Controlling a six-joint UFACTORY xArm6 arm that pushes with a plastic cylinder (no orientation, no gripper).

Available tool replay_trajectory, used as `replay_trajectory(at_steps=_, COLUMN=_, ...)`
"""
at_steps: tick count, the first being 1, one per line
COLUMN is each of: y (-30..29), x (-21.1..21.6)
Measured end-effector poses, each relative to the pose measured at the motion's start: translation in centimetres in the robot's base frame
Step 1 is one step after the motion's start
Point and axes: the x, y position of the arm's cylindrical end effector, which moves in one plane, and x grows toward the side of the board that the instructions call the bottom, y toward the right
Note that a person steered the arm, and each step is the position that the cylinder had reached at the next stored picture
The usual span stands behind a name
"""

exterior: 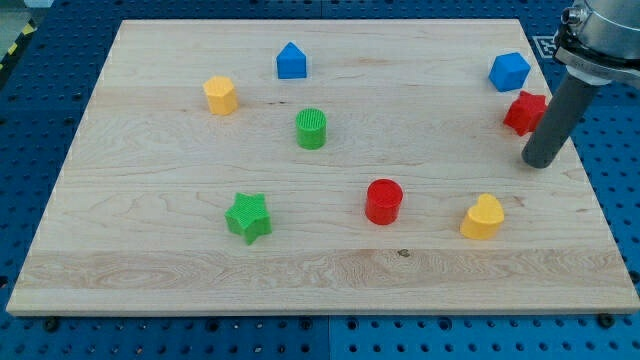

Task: Move red star towards blue cube

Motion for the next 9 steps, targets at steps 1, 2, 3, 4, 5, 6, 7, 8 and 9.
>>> replay_trajectory(at_steps=1, y=0.0, x=-1.7)
replay_trajectory(at_steps=2, y=-0.6, x=-3.5)
replay_trajectory(at_steps=3, y=-0.6, x=-4.1)
replay_trajectory(at_steps=4, y=0.4, x=-3.7)
replay_trajectory(at_steps=5, y=2.5, x=-2.1)
replay_trajectory(at_steps=6, y=2.5, x=-2.5)
replay_trajectory(at_steps=7, y=2.0, x=-3.6)
replay_trajectory(at_steps=8, y=1.9, x=-4.6)
replay_trajectory(at_steps=9, y=2.2, x=-5.1)
